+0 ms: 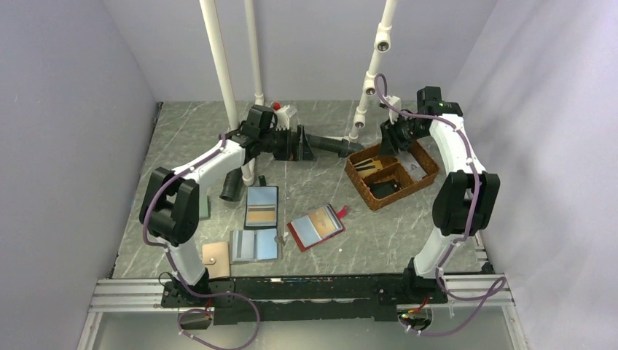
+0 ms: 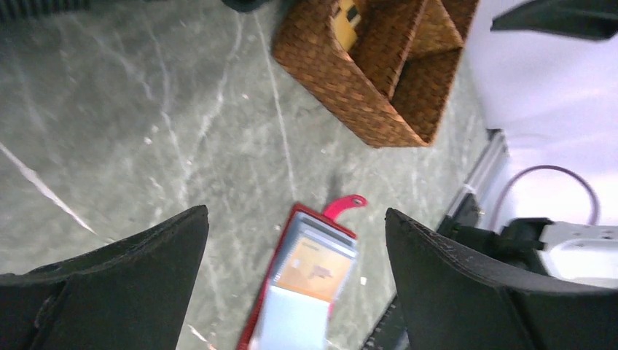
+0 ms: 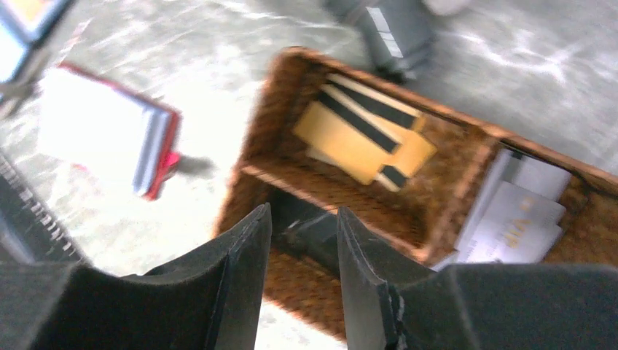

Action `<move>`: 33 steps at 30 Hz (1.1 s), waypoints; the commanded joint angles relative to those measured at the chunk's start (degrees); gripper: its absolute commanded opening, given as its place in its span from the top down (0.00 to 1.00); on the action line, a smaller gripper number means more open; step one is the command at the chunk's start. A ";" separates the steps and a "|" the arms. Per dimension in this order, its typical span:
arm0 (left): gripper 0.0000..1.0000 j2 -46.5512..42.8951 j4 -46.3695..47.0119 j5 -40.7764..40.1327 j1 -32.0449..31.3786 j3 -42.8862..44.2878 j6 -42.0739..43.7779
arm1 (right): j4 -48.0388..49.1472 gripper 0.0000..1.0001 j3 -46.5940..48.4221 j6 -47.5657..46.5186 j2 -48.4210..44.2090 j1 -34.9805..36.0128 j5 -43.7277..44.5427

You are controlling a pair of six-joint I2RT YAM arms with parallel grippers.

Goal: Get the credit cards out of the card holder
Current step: Place the credit card in the storage box.

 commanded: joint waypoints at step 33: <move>0.28 -21.31 4.07 -31.48 -29.70 -29.67 -42.13 | 18.61 0.62 -43.36 26.14 -38.90 13.04 -13.99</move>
